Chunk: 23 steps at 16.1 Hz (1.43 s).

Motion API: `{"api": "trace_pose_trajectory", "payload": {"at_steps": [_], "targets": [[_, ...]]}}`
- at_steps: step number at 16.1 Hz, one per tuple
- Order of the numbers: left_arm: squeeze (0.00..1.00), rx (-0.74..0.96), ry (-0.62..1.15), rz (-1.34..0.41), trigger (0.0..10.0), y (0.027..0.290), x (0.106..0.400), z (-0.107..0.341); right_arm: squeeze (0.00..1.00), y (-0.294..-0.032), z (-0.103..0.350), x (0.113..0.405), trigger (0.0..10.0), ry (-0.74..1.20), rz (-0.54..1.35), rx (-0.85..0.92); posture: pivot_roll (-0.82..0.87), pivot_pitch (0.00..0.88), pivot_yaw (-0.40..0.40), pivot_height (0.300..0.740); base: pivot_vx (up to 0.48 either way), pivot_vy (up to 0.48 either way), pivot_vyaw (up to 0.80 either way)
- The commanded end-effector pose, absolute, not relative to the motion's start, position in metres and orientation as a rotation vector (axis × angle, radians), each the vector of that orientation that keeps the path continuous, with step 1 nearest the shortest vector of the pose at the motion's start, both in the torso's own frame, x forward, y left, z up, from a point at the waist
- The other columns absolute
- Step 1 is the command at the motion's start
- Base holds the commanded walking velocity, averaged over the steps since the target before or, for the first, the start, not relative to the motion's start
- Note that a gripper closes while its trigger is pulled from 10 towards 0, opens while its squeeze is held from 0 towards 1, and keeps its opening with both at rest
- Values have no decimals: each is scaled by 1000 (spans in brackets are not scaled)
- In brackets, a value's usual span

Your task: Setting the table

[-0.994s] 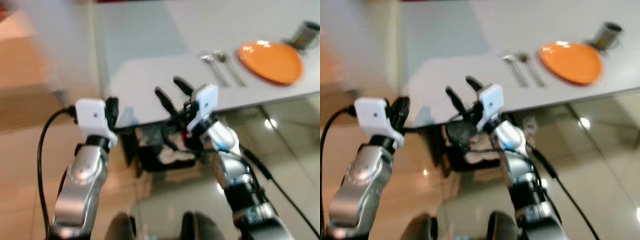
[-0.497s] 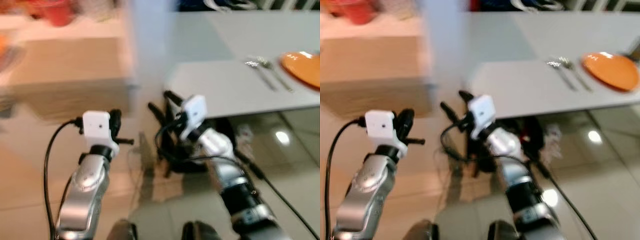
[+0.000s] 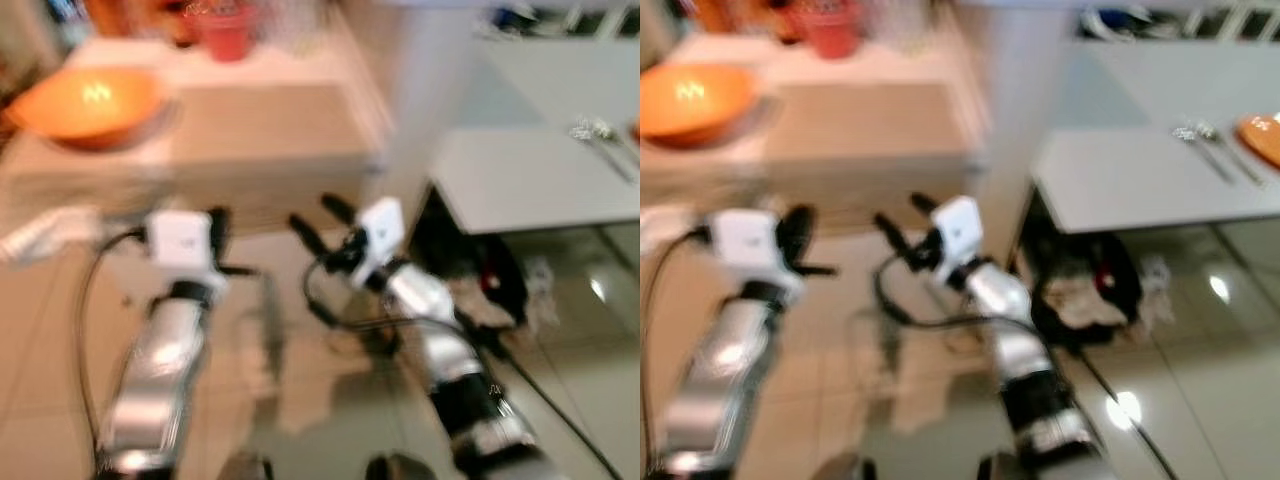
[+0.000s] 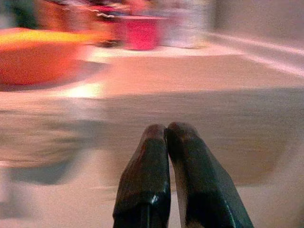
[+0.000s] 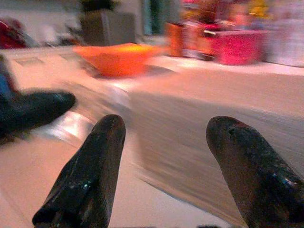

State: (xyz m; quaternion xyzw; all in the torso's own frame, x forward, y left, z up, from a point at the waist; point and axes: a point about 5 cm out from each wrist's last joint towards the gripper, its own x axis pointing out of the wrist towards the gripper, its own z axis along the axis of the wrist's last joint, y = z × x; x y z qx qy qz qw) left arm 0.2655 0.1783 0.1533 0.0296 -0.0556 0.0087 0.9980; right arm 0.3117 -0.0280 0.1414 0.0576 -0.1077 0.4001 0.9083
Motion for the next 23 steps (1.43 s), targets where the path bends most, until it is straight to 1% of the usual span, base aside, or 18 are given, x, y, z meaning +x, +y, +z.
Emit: {"api": "trace_pose_trajectory", "payload": {"at_steps": [1,3,4,6,7,9,12,13,16,17,18,19,23], "targets": [[0,59,-161,21,10000,176,266,165,0,-37,154,317,10000,-263,801,129,41,80,-3,740,0,480,0],[0,52,-205,61,10000,183,267,176,0,-39,166,322,10000,-296,788,176,44,79,-1,740,0,480,0],[0,41,-236,93,10000,189,267,184,0,-42,177,325,10000,-322,781,211,44,79,-1,740,0,480,569],[0,22,-247,97,10000,192,267,187,0,-47,194,328,10000,-387,765,273,43,78,-1,740,0,480,778],[0,12,-248,60,10000,186,267,187,0,-50,205,329,10000,-416,758,315,42,78,-2,740,0,480,750],[0,-23,-272,-28,10000,171,266,190,0,-55,219,331,10000,-451,749,356,40,76,-1,740,0,0,744],[0,-36,-286,-102,10000,160,265,192,0,-62,227,341,10000,-440,655,349,38,75,-2,740,0,0,0],[0,-16,-294,-123,10000,158,265,193,0,-63,224,345,10000,-375,644,370,33,76,-3,740,480,0,-800],[0,-15,-305,-129,10000,158,265,195,0,-63,224,347,10000,-362,616,376,31,76,-5,740,480,0,-800],[0,-16,-306,-134,10000,157,265,195,0,-61,223,347,10000,-345,621,358,30,76,-6,740,480,0,0],[0,-18,-306,-138,10000,157,266,195,0,-59,223,346,10000,-338,630,363,29,76,-6,740,480,0,-800],[0,-20,-305,-142,10000,156,266,195,0,-60,225,347,10000,-356,611,333,30,75,-7,740,480,0,0],[0,-22,-309,-151,10000,154,266,195,0,-60,232,346,10000,-377,616,351,31,76,-13,740,480,0,-322]]}}
